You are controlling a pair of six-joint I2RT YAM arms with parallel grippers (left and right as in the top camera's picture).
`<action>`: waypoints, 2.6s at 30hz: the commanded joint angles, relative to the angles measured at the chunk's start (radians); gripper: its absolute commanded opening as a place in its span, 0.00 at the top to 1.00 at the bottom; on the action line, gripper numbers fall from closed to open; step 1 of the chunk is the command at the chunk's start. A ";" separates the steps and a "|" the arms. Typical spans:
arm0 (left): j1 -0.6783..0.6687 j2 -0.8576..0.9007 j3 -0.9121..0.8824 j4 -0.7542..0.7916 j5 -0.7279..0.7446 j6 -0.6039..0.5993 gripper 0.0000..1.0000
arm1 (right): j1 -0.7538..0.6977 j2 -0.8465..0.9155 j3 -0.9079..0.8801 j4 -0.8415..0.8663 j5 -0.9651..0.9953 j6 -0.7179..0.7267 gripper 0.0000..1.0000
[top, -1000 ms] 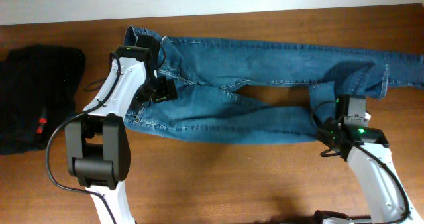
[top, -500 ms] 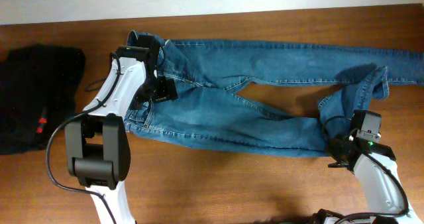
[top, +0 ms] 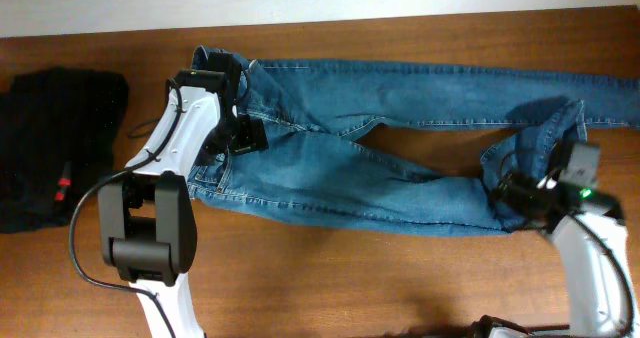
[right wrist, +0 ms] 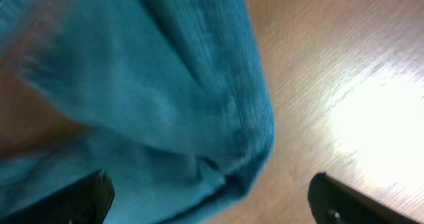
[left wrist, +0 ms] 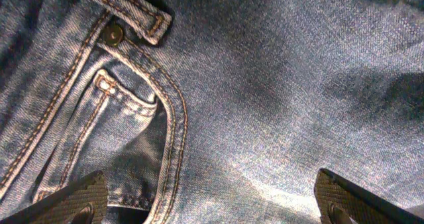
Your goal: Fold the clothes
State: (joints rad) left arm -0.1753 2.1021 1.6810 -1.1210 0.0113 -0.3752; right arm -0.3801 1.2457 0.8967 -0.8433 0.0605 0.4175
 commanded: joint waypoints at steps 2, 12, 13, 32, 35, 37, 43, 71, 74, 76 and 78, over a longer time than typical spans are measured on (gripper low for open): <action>0.002 0.009 0.002 0.000 0.000 -0.006 0.01 | -0.006 -0.009 0.179 -0.055 0.022 -0.064 0.01; 0.002 0.009 0.002 0.000 0.000 -0.006 0.01 | -0.010 0.035 0.301 0.144 0.109 -0.152 0.01; 0.002 0.009 0.002 0.000 0.000 -0.006 0.01 | -0.010 0.060 0.302 0.163 0.109 -0.163 0.01; 0.001 0.009 0.002 0.000 0.000 -0.006 0.01 | -0.137 0.578 0.628 0.163 -0.181 -0.228 0.09; 0.001 0.009 0.002 0.000 0.000 -0.006 0.01 | -0.137 0.601 0.628 0.167 -0.181 -0.227 0.11; 0.001 0.009 0.002 0.000 0.000 -0.006 0.01 | -0.137 0.615 0.628 0.171 -0.180 -0.227 0.17; 0.001 0.009 0.002 0.000 0.000 -0.006 0.01 | -0.137 0.651 0.628 0.172 -0.180 -0.227 0.21; 0.001 0.009 0.002 0.000 0.000 -0.006 0.01 | -0.138 0.726 0.623 0.210 -0.127 -0.227 0.56; 0.001 0.009 0.002 0.000 0.000 -0.006 0.01 | -0.138 0.726 0.623 0.213 -0.127 -0.227 0.66; 0.001 0.009 0.002 0.000 0.000 -0.006 0.01 | -0.138 0.726 0.622 0.211 -0.127 -0.227 0.75; 0.001 0.009 0.002 0.000 0.000 -0.006 0.01 | -0.138 0.726 0.620 0.209 -0.127 -0.227 0.85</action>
State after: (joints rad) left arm -0.1753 2.1021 1.6810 -1.1206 0.0109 -0.3752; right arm -0.5220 1.9610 1.5036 -0.6350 -0.0769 0.1905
